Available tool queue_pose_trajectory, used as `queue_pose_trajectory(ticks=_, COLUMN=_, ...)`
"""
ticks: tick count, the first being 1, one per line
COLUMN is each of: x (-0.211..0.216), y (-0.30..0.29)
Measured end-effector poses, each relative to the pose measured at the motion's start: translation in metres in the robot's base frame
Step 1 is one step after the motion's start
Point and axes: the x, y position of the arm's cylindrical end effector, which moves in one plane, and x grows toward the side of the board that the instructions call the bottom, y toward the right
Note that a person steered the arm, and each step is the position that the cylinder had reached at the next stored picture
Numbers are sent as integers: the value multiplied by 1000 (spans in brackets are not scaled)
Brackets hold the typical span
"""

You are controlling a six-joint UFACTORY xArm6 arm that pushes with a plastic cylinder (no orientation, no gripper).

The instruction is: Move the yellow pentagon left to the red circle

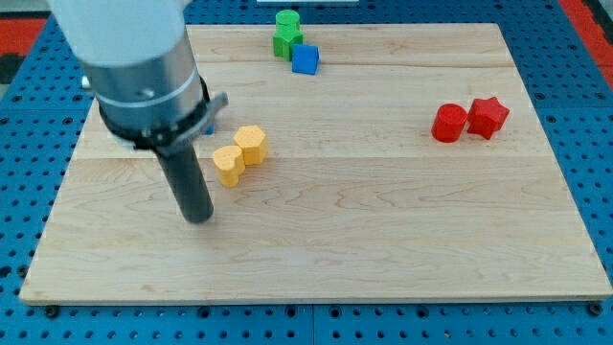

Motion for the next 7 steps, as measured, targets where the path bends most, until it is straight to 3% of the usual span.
queue_pose_trajectory(ticks=2, x=-64, y=42)
queue_pose_trajectory(ticks=4, x=-102, y=23)
queue_pose_trajectory(ticks=6, x=-104, y=154)
queue_pose_trajectory(ticks=7, x=-116, y=96)
